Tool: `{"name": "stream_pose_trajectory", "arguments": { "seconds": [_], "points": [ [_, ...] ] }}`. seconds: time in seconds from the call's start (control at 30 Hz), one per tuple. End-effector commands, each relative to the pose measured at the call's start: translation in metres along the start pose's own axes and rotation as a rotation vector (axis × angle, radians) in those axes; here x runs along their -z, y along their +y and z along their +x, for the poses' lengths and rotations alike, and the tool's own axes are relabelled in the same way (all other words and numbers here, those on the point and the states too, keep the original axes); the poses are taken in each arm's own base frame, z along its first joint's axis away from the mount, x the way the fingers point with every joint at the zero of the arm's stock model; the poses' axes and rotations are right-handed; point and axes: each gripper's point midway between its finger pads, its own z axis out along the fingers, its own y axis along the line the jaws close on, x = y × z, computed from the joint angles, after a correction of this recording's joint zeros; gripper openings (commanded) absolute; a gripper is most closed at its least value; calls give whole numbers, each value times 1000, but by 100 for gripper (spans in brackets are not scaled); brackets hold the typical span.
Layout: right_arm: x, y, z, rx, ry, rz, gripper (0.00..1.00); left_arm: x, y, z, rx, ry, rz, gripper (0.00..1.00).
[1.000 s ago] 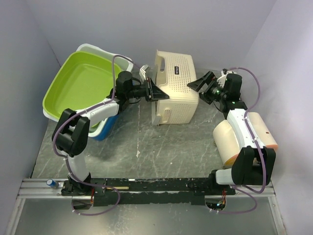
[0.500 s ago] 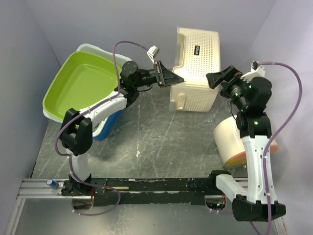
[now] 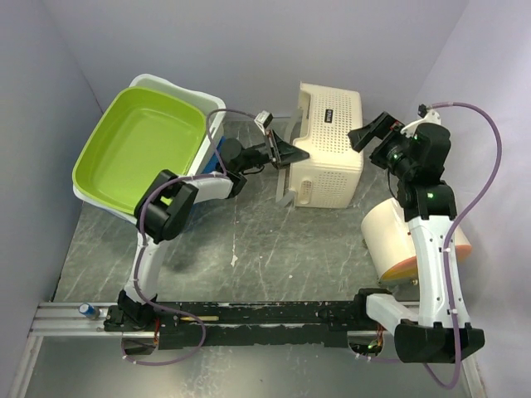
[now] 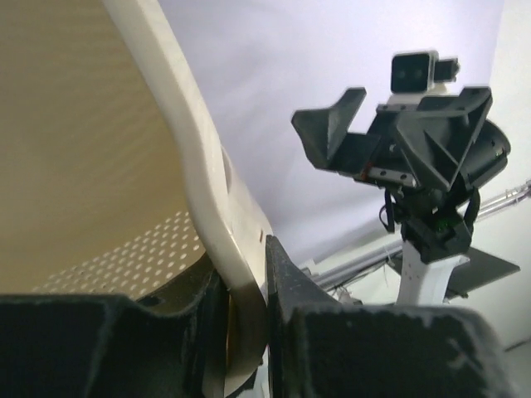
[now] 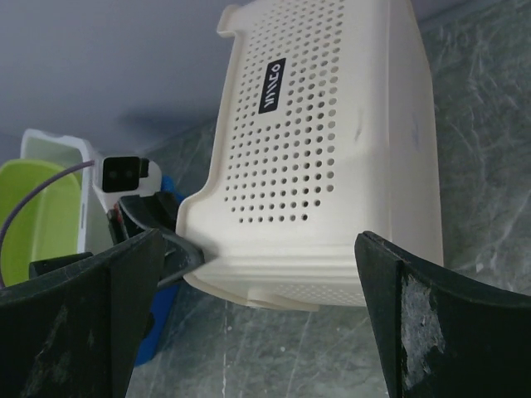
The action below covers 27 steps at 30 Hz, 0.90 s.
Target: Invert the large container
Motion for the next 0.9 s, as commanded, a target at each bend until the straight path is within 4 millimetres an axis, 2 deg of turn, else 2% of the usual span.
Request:
{"name": "stream_pose_trajectory", "arguments": {
  "seconds": [0.0,0.13,0.3,0.37,0.43,0.5,0.63,0.77,0.87],
  "points": [
    [-4,-3,-2,21,15,26,100,-13,-101,-1,-258,-14,279,7],
    [-14,-8,-3,29,19,40,100,-24,-91,-11,-237,-24,308,7],
    [-19,-18,-24,45,-23,112,100,-53,-85,-17,-217,-21,380,7],
    [-15,-12,-34,57,-36,98,100,-68,-82,-15,-221,-12,395,7],
    [-12,-6,-41,63,-57,78,100,-79,-87,-15,-235,-4,418,7],
    [-11,-5,-43,65,-66,79,100,-81,-91,-19,-234,-18,439,7],
    [-10,-7,-40,65,-62,85,100,-67,-74,-22,-172,-65,439,7],
    [-13,-12,-31,57,-43,86,100,-36,-39,-24,-91,-122,407,7],
    [-14,-12,-26,48,-25,77,100,-10,-27,-32,-78,-177,377,7]
  ]
}}
